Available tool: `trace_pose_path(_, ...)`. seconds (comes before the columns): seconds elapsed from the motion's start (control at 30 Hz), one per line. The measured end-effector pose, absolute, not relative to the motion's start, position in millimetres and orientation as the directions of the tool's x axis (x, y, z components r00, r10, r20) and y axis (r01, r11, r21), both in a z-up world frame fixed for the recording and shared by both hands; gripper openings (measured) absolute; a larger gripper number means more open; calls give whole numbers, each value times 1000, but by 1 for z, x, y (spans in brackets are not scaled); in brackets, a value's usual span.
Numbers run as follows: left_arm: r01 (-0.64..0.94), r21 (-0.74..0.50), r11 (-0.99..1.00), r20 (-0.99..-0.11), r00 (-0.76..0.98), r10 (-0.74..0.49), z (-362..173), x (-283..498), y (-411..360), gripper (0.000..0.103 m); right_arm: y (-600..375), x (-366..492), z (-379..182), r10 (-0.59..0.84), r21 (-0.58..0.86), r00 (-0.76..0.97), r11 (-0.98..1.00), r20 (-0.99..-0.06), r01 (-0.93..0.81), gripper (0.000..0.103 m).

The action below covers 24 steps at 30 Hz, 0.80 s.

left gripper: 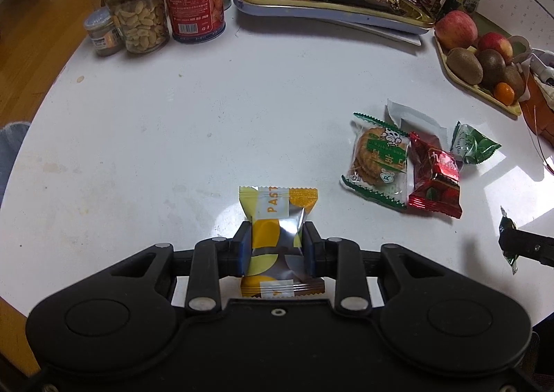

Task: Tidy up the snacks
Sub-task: 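Carry the green candy and yellow-silver packet in both grippers to the gold tray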

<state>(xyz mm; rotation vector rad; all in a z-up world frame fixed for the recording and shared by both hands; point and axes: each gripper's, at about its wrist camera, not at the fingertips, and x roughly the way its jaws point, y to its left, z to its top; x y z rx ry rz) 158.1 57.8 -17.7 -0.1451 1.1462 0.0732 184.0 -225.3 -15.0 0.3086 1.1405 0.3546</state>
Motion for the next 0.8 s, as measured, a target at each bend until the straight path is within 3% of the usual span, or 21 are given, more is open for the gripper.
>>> trace_pose_path(0.8,-100,-32,994,-888,459,18,18,98,30,38,-234,96,27,551,537,398,829,-734,-158,20)
